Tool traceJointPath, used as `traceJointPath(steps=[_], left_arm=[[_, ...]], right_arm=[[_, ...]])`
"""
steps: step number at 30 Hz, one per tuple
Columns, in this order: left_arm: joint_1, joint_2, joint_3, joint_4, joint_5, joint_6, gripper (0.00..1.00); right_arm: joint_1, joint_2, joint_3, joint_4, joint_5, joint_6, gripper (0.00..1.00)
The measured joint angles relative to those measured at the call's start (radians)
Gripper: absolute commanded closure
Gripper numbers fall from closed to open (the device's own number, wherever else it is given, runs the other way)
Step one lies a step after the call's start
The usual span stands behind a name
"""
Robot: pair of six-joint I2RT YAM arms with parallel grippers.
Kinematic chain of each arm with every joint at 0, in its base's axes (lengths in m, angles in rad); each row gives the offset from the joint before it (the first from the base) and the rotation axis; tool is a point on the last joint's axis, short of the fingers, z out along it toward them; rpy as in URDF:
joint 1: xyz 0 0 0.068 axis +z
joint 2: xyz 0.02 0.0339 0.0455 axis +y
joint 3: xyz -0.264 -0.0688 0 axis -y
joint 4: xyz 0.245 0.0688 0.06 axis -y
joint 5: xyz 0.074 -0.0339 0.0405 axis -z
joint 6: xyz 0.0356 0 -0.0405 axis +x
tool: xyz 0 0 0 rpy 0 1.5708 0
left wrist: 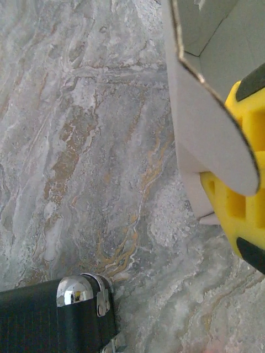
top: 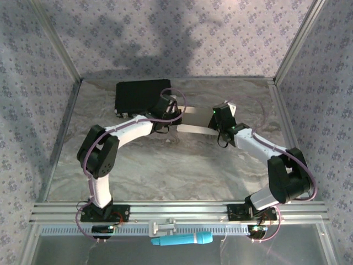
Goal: Fold the paper box
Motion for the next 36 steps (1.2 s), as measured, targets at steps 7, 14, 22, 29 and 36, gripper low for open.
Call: traceJointPath(steps=[7, 14, 22, 29, 36], left_arm=[[-0.014, -0.022, -0.051, 0.052, -0.003, 0.009, 1.00], [-0.047, -0.038, -0.070, 0.051, -0.026, 0.035, 1.00], [-0.083, -0.050, -0.086, 0.051, -0.059, 0.050, 1.00], [-0.117, -0.051, -0.089, 0.055, -0.108, 0.050, 1.00], [-0.129, -0.060, -0.100, 0.056, -0.146, 0.050, 1.00]], right_arm=[[0.002, -0.032, -0.014, -0.038, -0.001, 0.012, 0.88], [0.012, -0.074, 0.076, -0.247, -0.071, 0.098, 0.52], [0.028, -0.273, 0.090, -0.445, -0.222, 0.364, 0.41], [0.030, -0.330, 0.128, -0.520, -0.264, 0.605, 0.42], [0.018, -0.314, 0.168, -0.573, -0.243, 0.686, 0.45]])
